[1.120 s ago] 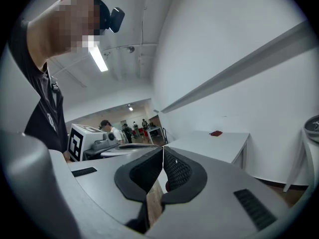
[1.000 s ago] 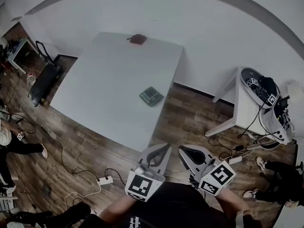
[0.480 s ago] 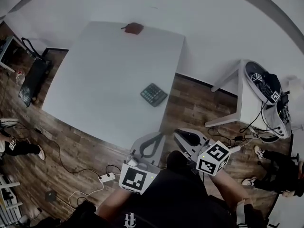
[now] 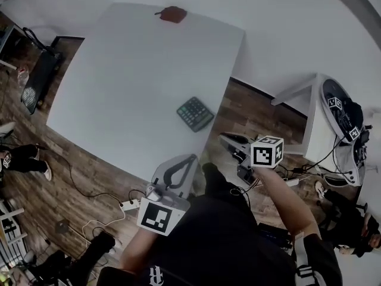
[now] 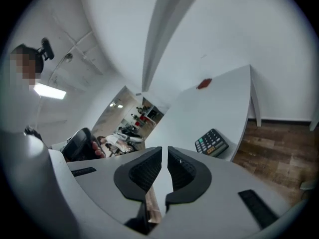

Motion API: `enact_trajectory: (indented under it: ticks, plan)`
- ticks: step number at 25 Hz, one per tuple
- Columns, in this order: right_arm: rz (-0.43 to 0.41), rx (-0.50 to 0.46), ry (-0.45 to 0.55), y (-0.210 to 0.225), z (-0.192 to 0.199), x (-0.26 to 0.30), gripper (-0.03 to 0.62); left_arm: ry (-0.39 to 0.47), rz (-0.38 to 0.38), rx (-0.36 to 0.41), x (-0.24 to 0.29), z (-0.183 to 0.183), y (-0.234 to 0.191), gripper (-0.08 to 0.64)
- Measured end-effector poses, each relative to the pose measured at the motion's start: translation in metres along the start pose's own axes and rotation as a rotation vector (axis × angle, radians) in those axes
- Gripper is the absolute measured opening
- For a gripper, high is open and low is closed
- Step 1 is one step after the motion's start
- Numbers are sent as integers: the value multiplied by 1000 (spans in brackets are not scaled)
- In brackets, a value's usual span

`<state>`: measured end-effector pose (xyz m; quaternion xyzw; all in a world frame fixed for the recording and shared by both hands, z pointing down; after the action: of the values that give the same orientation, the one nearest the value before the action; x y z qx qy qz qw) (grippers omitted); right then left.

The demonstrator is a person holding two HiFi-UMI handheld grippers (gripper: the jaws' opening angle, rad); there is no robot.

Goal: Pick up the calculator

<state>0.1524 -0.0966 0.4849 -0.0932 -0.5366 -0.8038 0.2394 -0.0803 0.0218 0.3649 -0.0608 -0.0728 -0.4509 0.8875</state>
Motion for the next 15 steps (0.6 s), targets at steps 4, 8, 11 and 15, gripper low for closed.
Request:
enact_trajectory:
  ticks: [4,8,11,15]
  plan:
    - [-18,214,-216,75,-34,35,91,-58,-70,0,16,0,-21,6]
    - [-33,385,-452,137,-56,62,132,-122,-146,-19,31,3,-33,6]
    - [-56,468,-622,168,-60,87,133,-168,-202,-41,39,6,-41,6]
    - [-49,532,-753,191,-61,111,133,-201,-268,-60,43,7,-51,6]
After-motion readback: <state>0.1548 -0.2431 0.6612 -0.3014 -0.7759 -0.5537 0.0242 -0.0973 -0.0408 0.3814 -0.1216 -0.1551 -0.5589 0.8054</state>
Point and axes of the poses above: the fingertips, and each gripper's own axes: x forward along the fingers, y to its right, z out of its underside, the point moved 10 cm from there along -x, backward along the fingers, and after that the axes turned 10 degrees about x, right-handed, at the moved point
